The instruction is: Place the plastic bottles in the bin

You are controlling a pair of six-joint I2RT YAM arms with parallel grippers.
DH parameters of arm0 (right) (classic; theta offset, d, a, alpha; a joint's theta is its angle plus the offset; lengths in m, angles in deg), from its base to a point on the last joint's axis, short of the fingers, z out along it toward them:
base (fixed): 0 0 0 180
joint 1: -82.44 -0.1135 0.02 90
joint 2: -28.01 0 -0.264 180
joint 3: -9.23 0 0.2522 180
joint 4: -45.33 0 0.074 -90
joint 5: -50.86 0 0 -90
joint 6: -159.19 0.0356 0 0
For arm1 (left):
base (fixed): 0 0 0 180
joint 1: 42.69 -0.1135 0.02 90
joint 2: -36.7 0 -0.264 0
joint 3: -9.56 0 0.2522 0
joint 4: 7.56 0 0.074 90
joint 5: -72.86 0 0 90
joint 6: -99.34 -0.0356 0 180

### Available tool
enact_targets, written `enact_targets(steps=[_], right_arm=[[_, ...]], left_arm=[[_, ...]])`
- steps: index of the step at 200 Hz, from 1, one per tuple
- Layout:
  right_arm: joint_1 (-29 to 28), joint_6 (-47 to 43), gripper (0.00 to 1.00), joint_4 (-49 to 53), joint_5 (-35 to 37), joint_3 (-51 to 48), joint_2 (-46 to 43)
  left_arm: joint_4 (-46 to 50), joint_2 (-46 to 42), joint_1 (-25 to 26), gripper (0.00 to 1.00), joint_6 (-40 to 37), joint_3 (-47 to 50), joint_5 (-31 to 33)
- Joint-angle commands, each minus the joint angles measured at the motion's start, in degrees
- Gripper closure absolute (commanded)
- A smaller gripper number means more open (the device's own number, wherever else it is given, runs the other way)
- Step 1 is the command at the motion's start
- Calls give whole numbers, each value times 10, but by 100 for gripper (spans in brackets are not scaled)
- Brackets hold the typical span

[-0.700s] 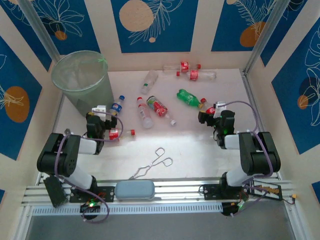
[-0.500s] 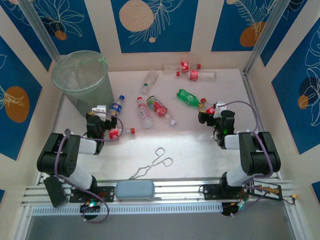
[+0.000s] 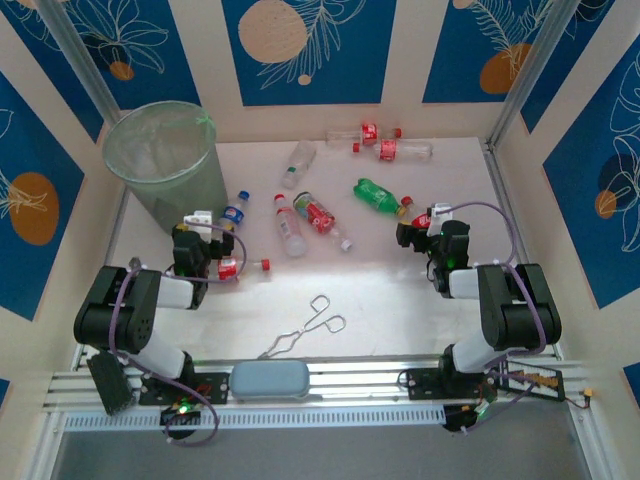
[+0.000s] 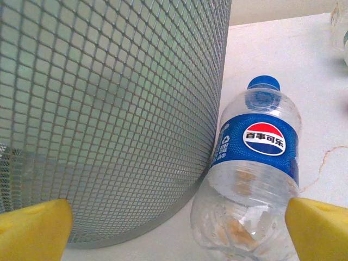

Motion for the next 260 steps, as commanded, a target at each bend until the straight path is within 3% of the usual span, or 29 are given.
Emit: enact_targets(steps=[1,98,117,148,185,199,231,260], right_arm=[[4,5,1,-11,0,4,-3],[5,6,1,-7,-3,6,-3],[6,6,1,-6,-5,6,-3],[6,4,1,26,-14,21,-20],[1,18,1,246,18,104,-128],[5,45,1,379,30,158,-164],[18,80,1,772,62,361,-146],[21,96,0,908,71,421,-122]], left_arm=[[-4,4,-5,0,-8,-2,-13],[8,4,-14,0,-4,-8,-32],[19,1,-21,0,-13,-12,-84],[43,-42,-18,0,-21,-7,-89],[203,-182,-15,0,-20,-30,-75],[264,-231,-13,0,-3,-41,-56],[478,-340,-2,0,106,-105,-34],[640,-379,15,1,212,-167,-72]])
